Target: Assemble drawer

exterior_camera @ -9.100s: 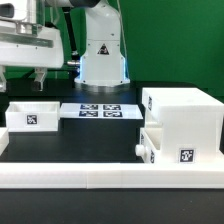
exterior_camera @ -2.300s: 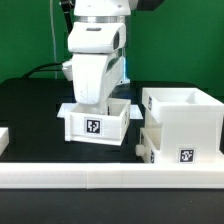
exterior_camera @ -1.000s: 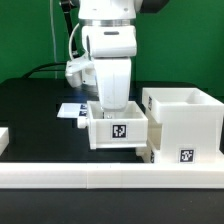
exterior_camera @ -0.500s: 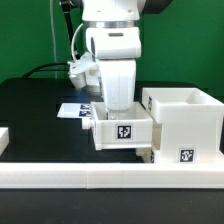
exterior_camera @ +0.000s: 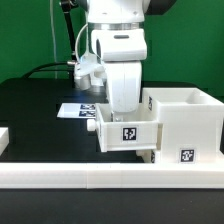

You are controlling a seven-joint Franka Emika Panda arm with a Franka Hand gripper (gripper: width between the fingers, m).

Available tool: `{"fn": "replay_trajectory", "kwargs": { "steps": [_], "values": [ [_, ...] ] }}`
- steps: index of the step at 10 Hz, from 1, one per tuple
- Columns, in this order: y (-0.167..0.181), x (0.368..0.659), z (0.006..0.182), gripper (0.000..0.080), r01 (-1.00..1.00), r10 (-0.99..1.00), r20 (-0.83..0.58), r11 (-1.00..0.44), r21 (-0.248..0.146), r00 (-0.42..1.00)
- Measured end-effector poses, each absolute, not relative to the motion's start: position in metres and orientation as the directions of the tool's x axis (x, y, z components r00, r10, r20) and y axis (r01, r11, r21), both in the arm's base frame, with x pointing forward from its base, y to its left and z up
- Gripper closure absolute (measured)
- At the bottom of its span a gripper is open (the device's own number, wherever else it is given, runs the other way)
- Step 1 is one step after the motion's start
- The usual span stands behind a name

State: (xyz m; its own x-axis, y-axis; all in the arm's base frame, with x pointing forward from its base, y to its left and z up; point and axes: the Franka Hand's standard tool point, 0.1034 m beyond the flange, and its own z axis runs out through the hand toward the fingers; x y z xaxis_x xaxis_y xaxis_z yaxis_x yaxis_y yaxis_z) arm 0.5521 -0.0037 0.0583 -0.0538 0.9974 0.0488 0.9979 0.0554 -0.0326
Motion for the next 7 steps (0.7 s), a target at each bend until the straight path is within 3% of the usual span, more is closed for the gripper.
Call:
{"fn": "replay_trajectory", "kwargs": {
  "steps": [7],
  "values": [
    [-0.001, 0.55, 0.0562, 0.076, 0.997, 0.997, 0.05, 0.06, -0.037, -0.059]
  ]
}}
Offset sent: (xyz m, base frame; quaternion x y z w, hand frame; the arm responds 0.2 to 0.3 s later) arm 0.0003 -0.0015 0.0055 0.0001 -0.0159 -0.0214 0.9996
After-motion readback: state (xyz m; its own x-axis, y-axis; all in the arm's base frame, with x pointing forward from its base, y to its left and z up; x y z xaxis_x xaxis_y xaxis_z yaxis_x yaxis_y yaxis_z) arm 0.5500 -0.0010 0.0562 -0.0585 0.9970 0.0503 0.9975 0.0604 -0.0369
